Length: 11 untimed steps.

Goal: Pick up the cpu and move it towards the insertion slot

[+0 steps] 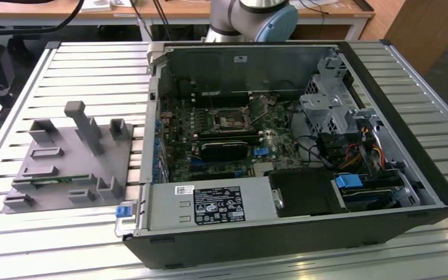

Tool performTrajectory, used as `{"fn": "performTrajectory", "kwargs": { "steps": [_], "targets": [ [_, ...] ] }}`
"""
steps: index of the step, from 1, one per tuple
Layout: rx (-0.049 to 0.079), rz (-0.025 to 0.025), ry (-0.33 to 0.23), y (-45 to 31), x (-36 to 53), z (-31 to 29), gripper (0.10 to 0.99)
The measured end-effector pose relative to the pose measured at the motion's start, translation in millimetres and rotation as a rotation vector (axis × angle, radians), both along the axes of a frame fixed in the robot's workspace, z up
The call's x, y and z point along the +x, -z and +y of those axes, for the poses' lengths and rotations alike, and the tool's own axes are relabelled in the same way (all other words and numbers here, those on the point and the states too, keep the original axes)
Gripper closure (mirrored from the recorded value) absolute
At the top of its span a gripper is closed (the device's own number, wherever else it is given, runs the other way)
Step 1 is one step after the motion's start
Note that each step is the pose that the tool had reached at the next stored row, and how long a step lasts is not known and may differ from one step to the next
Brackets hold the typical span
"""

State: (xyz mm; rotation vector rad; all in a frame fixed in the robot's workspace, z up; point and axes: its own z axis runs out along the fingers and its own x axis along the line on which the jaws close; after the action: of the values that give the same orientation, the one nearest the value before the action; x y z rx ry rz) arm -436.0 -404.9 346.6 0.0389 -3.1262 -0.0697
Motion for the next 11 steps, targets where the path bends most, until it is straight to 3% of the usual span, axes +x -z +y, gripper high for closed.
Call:
{"fn": "performTrajectory", "kwargs": {
  "steps": [11],
  "targets": [
    [0.000, 0.0000, 0.000, -17.0, 0.0, 0.6, 0.553]
  ]
}}
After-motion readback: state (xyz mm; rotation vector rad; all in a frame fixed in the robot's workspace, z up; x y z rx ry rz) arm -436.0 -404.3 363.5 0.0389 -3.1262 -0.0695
